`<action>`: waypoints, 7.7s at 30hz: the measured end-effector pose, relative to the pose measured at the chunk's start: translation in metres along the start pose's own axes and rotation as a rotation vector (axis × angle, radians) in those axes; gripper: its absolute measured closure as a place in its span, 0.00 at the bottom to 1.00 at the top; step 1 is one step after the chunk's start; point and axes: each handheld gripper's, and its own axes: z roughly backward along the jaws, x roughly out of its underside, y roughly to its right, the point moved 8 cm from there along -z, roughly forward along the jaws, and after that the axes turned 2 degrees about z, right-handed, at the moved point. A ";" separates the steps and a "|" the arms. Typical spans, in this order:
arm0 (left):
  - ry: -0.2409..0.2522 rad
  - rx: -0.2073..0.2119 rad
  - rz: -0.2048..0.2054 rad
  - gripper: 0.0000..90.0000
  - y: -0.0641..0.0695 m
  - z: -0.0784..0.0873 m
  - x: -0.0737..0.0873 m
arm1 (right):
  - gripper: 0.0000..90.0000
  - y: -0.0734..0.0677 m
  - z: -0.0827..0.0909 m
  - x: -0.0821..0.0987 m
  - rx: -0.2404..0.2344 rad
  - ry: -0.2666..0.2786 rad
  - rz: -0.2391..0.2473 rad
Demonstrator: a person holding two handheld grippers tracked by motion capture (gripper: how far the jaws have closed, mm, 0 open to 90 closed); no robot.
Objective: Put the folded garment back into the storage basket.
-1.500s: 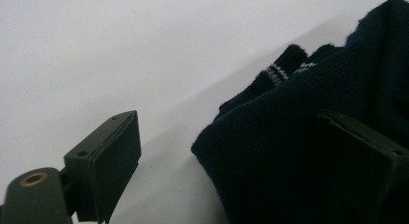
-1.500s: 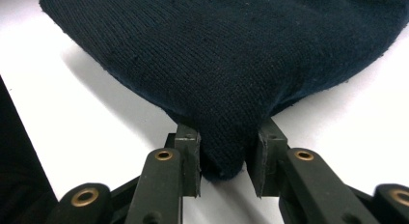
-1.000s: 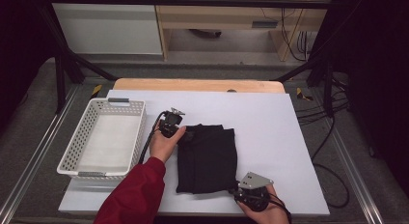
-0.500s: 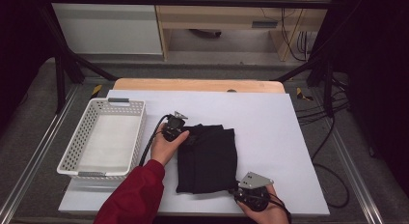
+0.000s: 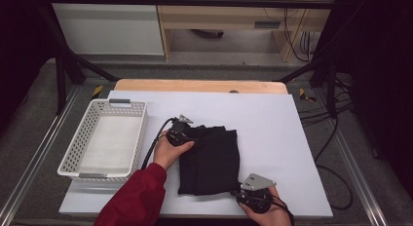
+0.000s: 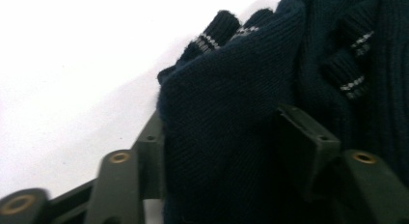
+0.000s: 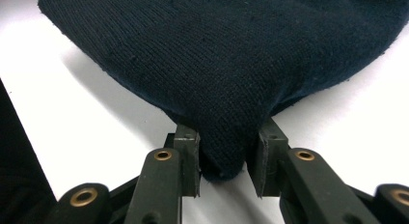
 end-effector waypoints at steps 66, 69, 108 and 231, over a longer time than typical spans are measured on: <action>0.073 0.001 -0.060 0.85 0.030 0.037 -0.018 | 0.83 -0.004 0.007 -0.016 0.087 0.022 0.098; 0.078 0.001 -0.070 0.85 0.034 0.045 -0.021 | 0.83 -0.004 0.009 -0.018 0.091 0.037 0.098; 0.102 0.008 -0.145 0.85 0.054 0.093 -0.052 | 0.84 -0.014 0.027 -0.057 0.082 0.123 0.131; 0.114 -0.301 0.092 0.85 -0.192 0.269 -0.010 | 0.84 -0.133 -0.172 -0.292 -0.231 0.183 0.161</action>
